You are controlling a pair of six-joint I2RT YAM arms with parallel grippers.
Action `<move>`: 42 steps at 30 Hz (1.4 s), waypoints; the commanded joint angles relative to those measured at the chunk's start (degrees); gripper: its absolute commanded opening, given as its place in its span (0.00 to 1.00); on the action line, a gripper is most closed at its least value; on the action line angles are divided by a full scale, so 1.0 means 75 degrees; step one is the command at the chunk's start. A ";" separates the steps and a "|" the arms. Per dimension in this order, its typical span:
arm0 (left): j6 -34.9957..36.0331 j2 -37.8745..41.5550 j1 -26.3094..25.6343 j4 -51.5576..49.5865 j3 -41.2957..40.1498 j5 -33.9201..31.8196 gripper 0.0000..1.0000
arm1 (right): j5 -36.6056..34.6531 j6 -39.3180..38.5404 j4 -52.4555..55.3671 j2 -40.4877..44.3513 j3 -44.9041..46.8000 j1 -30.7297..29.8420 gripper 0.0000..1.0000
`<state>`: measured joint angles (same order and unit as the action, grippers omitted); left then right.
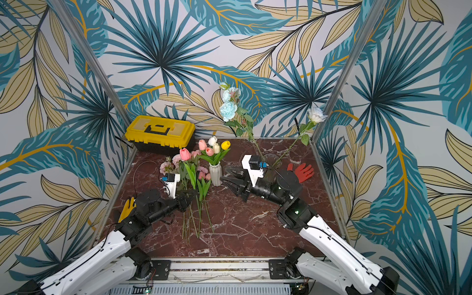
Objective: Pick out pink flowers from the vase
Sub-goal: Place the flower at the center of the board.
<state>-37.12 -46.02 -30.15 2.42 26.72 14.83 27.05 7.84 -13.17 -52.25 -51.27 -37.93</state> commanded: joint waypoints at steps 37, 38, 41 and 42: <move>-0.0765 -0.4414 0.1359 -0.1898 0.1710 0.2079 0.14 | -0.0646 -0.0080 0.0300 0.0398 0.0564 -0.0137 0.44; -0.0748 -0.4362 0.1371 -0.1969 0.1711 0.2055 0.15 | -0.0663 -0.0084 0.0325 0.0409 0.0569 -0.0142 0.45; -0.0743 -0.4204 0.1395 -0.2073 0.1688 0.2042 0.16 | -0.0709 -0.0100 0.0361 0.0451 0.0571 -0.0144 0.45; -0.0727 -0.4137 0.1396 -0.2119 0.1679 0.2017 0.16 | -0.0729 -0.0115 0.0392 0.0460 0.0555 -0.0142 0.45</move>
<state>-43.31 -78.65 -20.14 -11.42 37.67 31.20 22.46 7.84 -10.76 -49.69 -48.12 -38.68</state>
